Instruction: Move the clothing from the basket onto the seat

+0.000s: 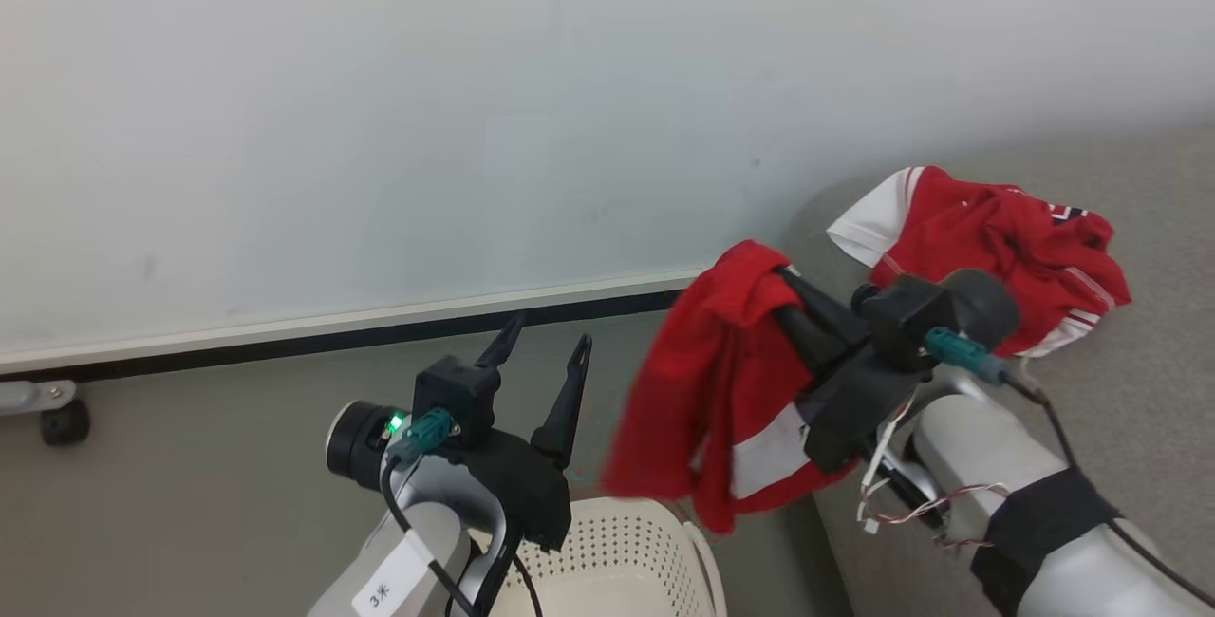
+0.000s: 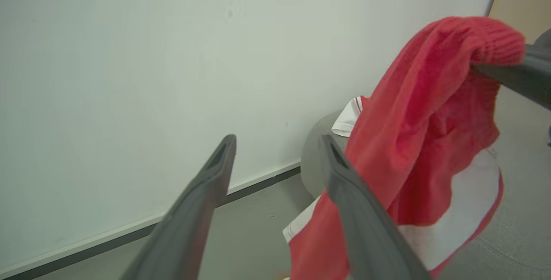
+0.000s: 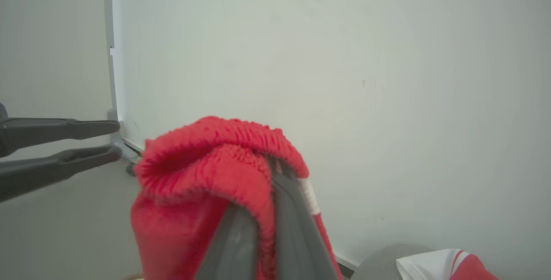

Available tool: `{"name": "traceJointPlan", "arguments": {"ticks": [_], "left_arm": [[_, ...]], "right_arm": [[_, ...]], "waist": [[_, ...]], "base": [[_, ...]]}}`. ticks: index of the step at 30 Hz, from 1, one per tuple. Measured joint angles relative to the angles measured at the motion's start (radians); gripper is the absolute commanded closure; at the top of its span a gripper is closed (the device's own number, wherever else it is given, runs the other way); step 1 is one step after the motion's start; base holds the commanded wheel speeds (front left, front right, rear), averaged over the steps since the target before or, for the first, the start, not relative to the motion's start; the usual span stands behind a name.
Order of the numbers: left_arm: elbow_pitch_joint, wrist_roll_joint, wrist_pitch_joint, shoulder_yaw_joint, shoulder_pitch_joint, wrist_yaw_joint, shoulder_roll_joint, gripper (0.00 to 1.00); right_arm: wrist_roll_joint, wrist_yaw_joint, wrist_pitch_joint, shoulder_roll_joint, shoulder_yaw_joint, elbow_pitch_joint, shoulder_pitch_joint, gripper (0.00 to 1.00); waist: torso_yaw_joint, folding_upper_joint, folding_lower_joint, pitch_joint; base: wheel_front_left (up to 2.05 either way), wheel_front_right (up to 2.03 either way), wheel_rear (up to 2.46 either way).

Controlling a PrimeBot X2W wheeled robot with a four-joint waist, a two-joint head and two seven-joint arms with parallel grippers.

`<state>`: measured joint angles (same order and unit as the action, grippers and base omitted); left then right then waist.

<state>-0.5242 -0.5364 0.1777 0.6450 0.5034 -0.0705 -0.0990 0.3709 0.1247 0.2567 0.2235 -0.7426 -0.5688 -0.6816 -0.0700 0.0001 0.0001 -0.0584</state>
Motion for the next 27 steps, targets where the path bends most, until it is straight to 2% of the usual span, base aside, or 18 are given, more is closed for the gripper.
{"name": "traceJointPlan", "arguments": {"ticks": [5, 14, 27], "left_arm": [[0.003, -0.001, 0.025, 0.004, -0.033, 0.0, 0.004, 0.0], [0.034, 0.004, 0.045, 0.041, -0.121, 0.009, 0.003, 0.0], [0.095, 0.037, 0.062, 0.081, -0.156, 0.009, 0.024, 0.0]], "right_arm": [[-0.002, -0.003, 0.0, 0.063, 0.03, 0.044, 0.007, 1.0], [-0.013, -0.046, 0.0, 0.147, 0.068, 0.122, 0.059, 1.0], [-0.019, -0.082, 0.0, 0.265, 0.13, 0.223, 0.12, 1.0]], "waist": [[-0.042, 0.0, 0.0, 0.001], [-0.125, 0.0, -0.0001, -0.002], [-0.246, -0.0001, -0.0001, 0.014]], "base": [[0.0, 0.0, 0.0], [0.0, 0.0, 0.0], [0.0, 0.0, 0.0]]}}
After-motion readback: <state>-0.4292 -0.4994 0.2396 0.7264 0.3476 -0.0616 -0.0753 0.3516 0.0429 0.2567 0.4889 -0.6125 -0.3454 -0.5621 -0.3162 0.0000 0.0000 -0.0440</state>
